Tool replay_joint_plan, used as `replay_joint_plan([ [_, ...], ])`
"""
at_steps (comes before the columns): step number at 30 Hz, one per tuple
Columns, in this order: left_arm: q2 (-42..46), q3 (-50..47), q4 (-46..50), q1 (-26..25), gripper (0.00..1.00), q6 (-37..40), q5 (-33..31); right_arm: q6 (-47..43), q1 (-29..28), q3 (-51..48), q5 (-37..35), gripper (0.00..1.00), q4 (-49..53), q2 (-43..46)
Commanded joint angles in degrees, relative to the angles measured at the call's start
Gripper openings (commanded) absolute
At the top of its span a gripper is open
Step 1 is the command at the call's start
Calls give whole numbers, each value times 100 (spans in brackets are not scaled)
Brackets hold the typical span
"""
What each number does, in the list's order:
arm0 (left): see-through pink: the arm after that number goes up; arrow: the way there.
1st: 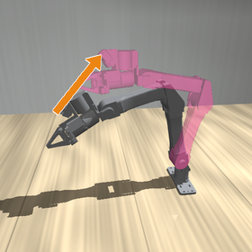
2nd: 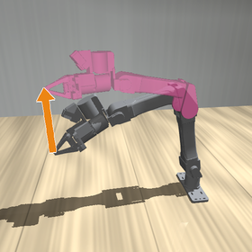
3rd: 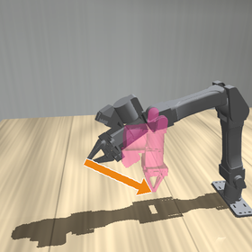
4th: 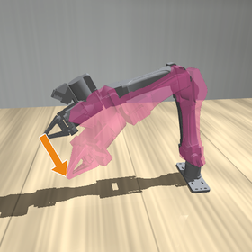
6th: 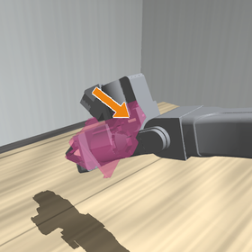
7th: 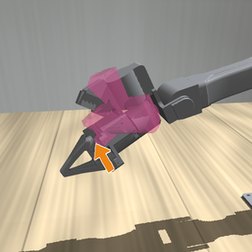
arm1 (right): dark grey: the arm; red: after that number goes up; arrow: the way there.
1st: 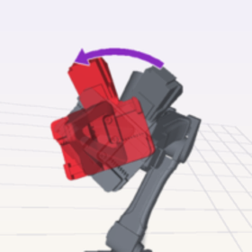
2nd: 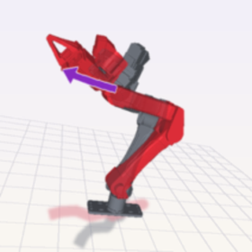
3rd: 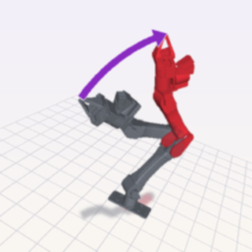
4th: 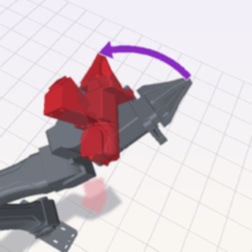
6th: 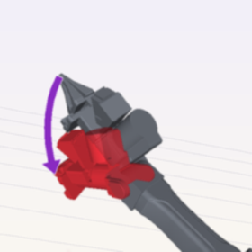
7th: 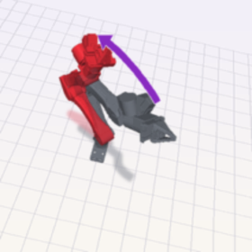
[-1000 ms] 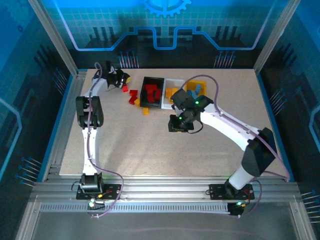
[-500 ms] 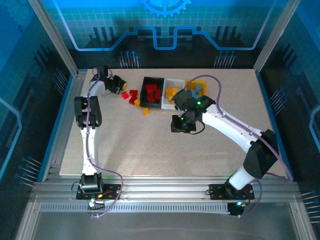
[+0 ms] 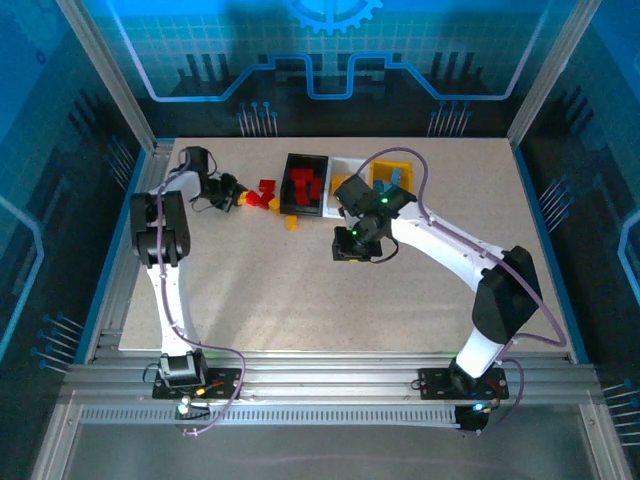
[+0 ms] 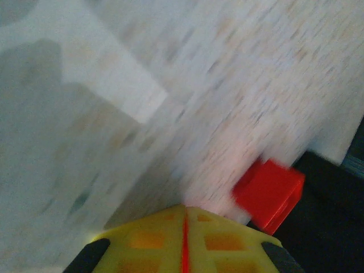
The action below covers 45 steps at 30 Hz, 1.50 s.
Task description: Sort the legos into containers by color
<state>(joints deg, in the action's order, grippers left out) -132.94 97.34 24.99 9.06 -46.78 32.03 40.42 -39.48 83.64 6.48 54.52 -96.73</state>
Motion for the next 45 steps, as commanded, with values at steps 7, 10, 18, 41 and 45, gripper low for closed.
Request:
replay_joint_plan([
  [7, 1210, -725, 1098, 17, 30, 1235, -273, -237, -88, 112, 230, 30, -190, -49],
  [10, 1199, -399, 1447, 17, 46, 1448, -395, -221, -103, 11, 239, 32, -259, -15],
  [18, 810, 230, 2133, -8, 66, 1743, -742, -175, -98, -209, 193, 35, -294, 145],
  [41, -56, 1243, 3073, -431, 52, 1991, -1368, -136, -19, -423, -15, 35, -301, 286],
  [45, -102, 1260, 3141, -431, 47, 2054, -1450, -106, 10, -493, -11, 36, -356, 320],
])
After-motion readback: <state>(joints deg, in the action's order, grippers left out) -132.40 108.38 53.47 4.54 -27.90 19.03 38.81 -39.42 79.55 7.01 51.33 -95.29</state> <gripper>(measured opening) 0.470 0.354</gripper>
